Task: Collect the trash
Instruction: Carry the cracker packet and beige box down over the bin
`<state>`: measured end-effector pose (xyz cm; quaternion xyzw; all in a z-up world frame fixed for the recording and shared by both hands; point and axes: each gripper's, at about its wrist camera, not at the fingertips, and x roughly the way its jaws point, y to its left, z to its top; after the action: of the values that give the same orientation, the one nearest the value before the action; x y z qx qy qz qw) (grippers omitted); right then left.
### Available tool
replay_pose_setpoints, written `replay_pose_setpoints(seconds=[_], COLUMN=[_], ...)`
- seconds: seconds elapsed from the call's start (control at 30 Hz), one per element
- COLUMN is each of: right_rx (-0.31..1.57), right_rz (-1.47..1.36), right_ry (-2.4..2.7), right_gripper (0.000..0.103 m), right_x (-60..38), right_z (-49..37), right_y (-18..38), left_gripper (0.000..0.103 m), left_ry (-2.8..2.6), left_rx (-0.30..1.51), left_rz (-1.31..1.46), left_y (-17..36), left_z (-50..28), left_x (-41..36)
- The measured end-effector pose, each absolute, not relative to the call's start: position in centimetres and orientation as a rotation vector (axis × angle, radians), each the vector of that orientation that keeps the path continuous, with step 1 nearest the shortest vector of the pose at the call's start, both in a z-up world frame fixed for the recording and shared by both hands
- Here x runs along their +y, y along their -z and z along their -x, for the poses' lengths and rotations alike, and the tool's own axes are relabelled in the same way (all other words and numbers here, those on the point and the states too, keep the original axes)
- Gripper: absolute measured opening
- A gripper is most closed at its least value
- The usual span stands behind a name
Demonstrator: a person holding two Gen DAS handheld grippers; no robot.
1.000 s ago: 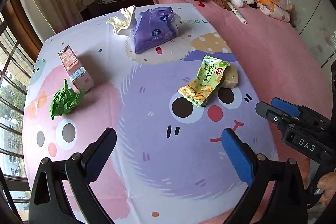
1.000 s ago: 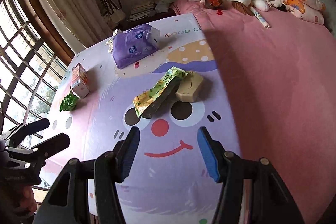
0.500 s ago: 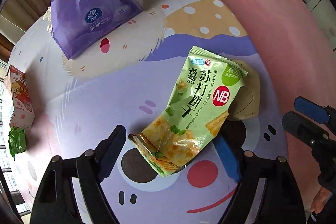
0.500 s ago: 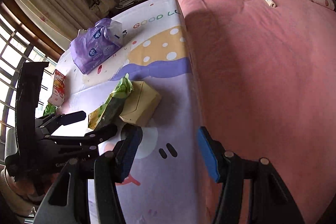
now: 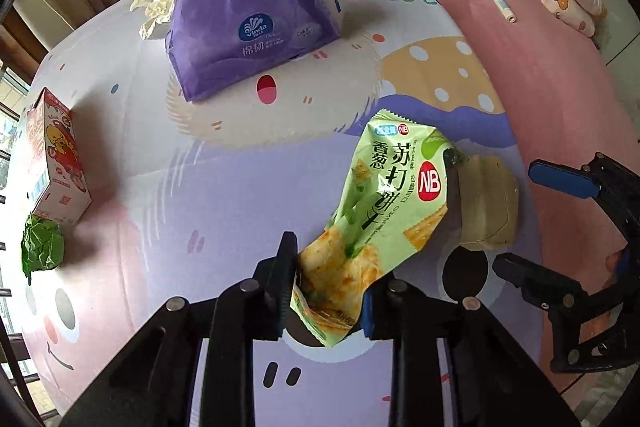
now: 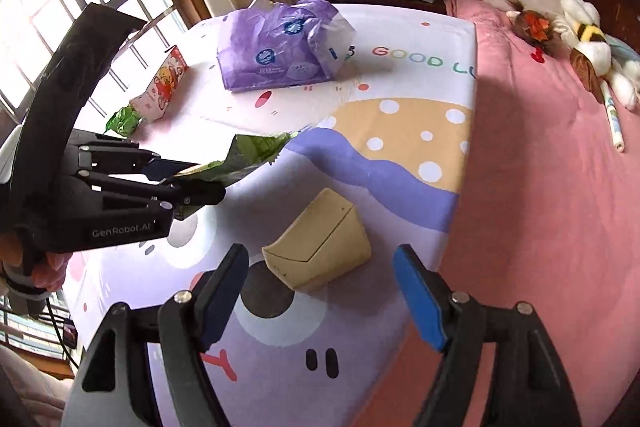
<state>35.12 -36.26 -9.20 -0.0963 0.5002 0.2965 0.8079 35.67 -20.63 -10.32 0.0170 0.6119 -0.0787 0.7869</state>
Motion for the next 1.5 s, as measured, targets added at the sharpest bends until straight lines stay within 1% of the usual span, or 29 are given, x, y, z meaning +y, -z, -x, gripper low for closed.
replay_pose_setpoints(seconds=[0.1,0.3,0.43,0.53,0.63,0.77,1.0,1.23,1.37,1.5], right_rx=[1.042,1.016,1.015,1.031,1.058,1.09,1.083,1.069,1.071,1.083], right_rz=[0.357,0.565,0.549,0.515,0.478,0.333,0.139,0.027,0.004,-0.002], right_ry=[-0.696,-0.754,-0.782,-0.777,-0.714,-0.64,-0.59,-0.577,-0.582,-0.582], right_gripper=[0.077,0.077,0.077,0.063,0.062,0.062,0.062,0.062,0.062,0.062], right_x=[-34.9,-33.2,-33.5,-33.5,-33.1,-32.9,-29.3,-22.9,-18.7,-15.5], right_z=[-35.0,-35.7,-36.5,-36.7,-36.5,-35.1,-28.6,-17.8,-11.5,-6.0], right_y=[9.9,11.6,11.6,11.5,11.4,10.5,7.6,5.4,5.3,6.5], left_gripper=[0.024,0.024,0.024,0.024,0.024,0.024,0.024,0.024,0.024,0.024], left_ry=[0.158,0.118,0.099,0.086,0.077,0.068,0.096,0.171,0.204,0.224], left_rx=[1.322,1.341,1.342,1.345,1.336,1.311,1.271,1.226,1.225,1.253], left_rz=[-0.002,0.076,0.114,0.141,0.157,0.163,0.153,0.101,0.077,0.056], left_y=[9.9,9.6,9.9,9.9,9.3,8.1,5.8,3.6,3.7,5.1], left_z=[-35.7,-35.8,-35.4,-34.3,-32.8,-30.5,-24.9,-15.6,-9.8,-4.9], left_x=[-18.6,-17.9,-17.8,-16.4,-15.0,-13.4,-10.0,-4.3,-0.4,2.7])
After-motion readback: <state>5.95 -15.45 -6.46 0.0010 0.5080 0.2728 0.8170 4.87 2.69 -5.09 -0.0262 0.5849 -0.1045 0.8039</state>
